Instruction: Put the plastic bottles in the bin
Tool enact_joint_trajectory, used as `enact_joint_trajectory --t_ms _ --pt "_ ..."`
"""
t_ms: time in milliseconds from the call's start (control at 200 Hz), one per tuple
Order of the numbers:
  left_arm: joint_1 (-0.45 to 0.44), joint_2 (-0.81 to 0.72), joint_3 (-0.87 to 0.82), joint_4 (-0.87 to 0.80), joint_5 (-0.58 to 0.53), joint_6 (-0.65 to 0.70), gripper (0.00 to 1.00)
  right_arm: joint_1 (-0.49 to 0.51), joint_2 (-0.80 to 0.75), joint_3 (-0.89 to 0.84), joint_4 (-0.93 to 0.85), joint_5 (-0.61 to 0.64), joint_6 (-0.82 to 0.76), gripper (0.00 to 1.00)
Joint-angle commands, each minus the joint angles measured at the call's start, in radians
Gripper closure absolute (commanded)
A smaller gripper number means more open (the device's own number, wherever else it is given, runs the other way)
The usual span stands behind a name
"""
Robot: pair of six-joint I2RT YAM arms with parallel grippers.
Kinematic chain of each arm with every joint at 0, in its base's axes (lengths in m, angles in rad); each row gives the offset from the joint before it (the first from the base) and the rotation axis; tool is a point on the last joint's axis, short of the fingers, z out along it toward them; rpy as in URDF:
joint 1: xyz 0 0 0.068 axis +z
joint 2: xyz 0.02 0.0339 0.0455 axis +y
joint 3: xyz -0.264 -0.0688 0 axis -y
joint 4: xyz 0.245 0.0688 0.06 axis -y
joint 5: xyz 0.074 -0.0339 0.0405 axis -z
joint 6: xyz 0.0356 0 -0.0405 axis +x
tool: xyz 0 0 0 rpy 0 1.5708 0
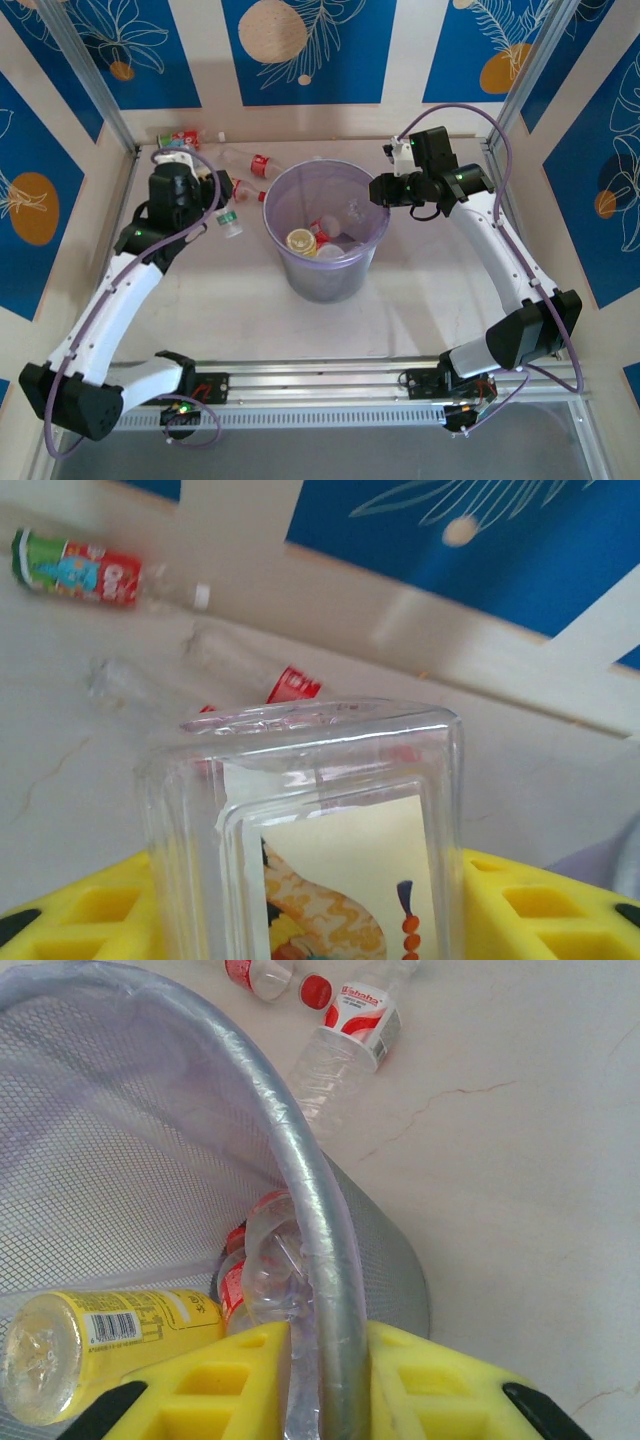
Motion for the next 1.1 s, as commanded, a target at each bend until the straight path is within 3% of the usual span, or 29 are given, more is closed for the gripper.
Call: enact_joint_trajectory --t_ms 0,275,545,1095 --pt "-0.013 -0.003 0.090 -0.058 0.077 0.030 0.62 0.012 0.001 0.032 -0.001 -0.015 0.002 0.77" --pt "-0.165 0.081 0.209 0.132 0.146 0.012 0.73 0.026 0.007 0.040 -0.003 0.001 0.008 0.77" --pt "-0.310 0.246 0.236 0.283 0.123 0.025 0.82 0.034 0.003 0.050 -0.014 0.018 0.010 0.77" --pt "-0.448 0.402 0.172 0.342 0.153 -0.055 0.85 0.037 0.006 0.053 -0.022 0.030 0.004 0.77"
